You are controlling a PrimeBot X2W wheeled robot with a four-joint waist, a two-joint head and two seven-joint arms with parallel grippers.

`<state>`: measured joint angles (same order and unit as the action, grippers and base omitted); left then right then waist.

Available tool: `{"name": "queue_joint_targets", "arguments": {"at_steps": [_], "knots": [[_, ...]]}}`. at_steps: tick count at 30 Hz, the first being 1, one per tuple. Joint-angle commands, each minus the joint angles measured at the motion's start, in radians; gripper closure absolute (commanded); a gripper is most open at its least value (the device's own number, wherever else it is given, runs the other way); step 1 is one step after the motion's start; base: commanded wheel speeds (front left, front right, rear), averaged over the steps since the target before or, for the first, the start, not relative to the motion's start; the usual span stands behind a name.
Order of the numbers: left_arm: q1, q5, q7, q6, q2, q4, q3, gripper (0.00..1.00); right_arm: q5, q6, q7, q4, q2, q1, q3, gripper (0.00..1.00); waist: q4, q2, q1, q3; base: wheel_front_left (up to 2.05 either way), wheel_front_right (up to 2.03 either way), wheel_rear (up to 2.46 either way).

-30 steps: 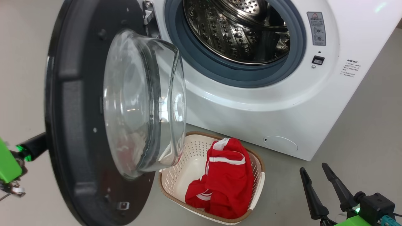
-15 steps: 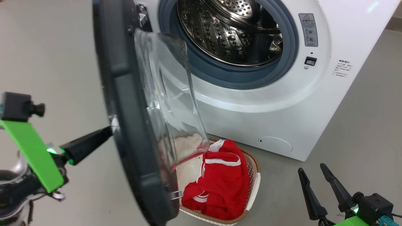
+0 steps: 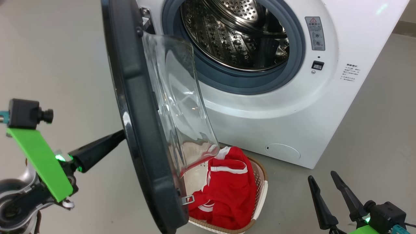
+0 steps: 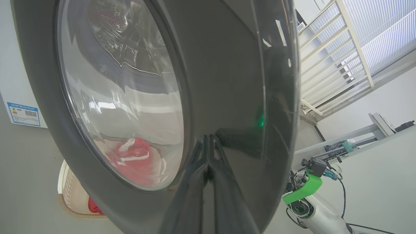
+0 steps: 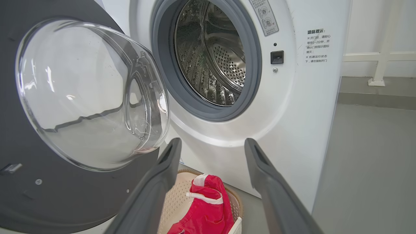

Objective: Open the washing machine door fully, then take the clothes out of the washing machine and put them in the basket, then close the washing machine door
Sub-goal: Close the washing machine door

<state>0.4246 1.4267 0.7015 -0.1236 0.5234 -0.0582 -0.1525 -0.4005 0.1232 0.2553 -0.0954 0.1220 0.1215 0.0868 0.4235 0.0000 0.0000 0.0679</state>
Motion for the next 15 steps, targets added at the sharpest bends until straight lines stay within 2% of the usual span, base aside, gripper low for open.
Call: {"name": "queue_joint_targets", "arguments": {"at_steps": [1, 9, 11, 15], "knots": [[0.013, -0.004, -0.016, -0.007, 0.047, -0.016, 0.041, 1.00, 0.013, 0.008, 0.006, 0.024, 0.008, -0.014, 0.024, 0.00, 0.003, 0.0000, 0.0000, -0.002, 0.00, 0.00, 0.00], [-0.077, -0.015, -0.092, -0.007, 0.059, 0.020, 0.031, 0.99, 0.009, 0.008, 0.006, 0.023, 0.005, -0.012, 0.031, 0.00, 0.014, 0.0000, 0.0000, -0.014, 0.00, 0.00, 0.00], [-0.098, -0.011, -0.117, -0.007, 0.055, 0.029, 0.033, 0.87, 0.009, 0.008, 0.006, 0.022, 0.004, -0.012, 0.034, 0.00, 0.018, 0.0000, 0.0000, -0.016, 0.00, 0.00, 0.00], [-0.145, -0.016, -0.170, -0.007, 0.051, 0.048, 0.029, 0.55, 0.009, 0.008, 0.006, 0.022, 0.003, -0.014, 0.040, 0.00, 0.026, 0.0000, 0.0000, -0.018, 0.00, 0.00, 0.00]]}}
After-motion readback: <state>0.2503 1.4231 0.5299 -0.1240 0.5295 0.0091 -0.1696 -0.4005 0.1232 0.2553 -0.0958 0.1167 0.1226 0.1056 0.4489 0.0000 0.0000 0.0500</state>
